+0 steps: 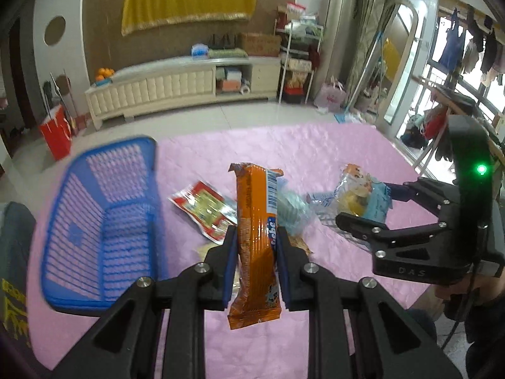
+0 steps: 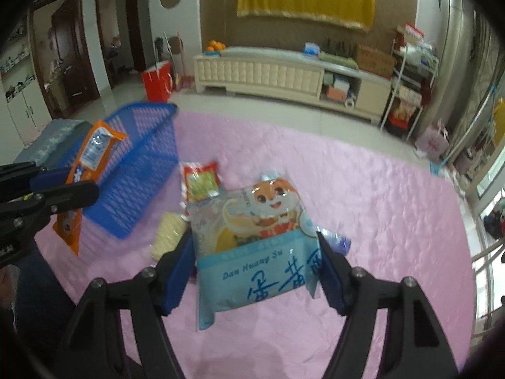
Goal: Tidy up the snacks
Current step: 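Lift the orange candy bar with the left gripper while the right gripper grasps the blue-labelled bun bag, then carry both snacks over the blue basket and open both grippers to drop them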
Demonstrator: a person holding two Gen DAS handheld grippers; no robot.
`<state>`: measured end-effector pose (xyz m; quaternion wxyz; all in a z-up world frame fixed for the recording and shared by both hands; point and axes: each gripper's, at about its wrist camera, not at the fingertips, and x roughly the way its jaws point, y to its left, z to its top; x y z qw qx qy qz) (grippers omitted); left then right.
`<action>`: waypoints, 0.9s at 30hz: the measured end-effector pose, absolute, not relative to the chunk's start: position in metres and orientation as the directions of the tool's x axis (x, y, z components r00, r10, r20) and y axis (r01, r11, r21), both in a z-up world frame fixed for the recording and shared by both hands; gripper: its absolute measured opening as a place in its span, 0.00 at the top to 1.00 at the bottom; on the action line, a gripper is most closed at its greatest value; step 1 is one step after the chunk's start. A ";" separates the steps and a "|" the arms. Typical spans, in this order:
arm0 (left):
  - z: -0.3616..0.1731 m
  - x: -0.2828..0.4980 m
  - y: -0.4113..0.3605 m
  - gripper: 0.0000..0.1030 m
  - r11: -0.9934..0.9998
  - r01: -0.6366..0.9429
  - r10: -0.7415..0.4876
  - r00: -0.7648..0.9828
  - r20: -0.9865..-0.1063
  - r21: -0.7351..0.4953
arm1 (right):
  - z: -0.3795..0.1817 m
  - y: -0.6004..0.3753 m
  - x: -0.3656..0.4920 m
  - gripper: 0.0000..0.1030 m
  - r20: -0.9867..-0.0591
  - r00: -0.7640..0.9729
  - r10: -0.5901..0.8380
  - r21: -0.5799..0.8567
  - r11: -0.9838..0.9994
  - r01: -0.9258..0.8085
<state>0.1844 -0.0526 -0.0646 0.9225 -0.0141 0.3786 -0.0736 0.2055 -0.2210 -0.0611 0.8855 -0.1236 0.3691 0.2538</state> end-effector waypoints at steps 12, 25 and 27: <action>-0.012 0.142 0.025 0.80 0.998 0.065 -0.059 0.770 -0.635 -0.013 | 0.002 -0.154 0.176 0.27 -0.617 0.621 0.483 0.037 0.806 -0.591; 0.011 0.138 0.094 0.80 1.000 0.020 -0.008 0.779 -0.628 0.013 | 0.016 -0.085 0.177 0.27 -0.596 0.600 0.533 0.014 0.754 -0.656; 0.016 0.142 0.102 0.80 1.000 0.019 -0.006 0.782 -0.623 0.014 | 0.016 -0.077 0.182 0.27 -0.592 0.600 0.538 0.017 0.753 -0.658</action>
